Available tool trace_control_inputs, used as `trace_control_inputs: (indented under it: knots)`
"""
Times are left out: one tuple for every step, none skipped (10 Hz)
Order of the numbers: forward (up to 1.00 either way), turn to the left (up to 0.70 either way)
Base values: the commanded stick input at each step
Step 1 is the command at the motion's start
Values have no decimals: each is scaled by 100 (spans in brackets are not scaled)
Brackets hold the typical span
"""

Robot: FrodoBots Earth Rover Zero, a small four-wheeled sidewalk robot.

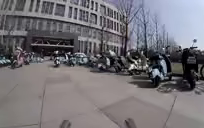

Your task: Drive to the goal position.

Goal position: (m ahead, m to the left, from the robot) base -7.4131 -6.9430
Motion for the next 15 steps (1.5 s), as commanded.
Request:
trace_control_inputs:
  knots:
    - [0, 0]
    - [0, 0]
    - [0, 0]
    - [0, 0]
    - [0, 0]
    - [0, -99]
    - [0, -100]
    - [0, -100]
    - [0, -100]
    - [0, -100]
    - [0, -100]
    - [0, -100]
    - [0, -100]
    - [0, -100]
    - [0, -100]
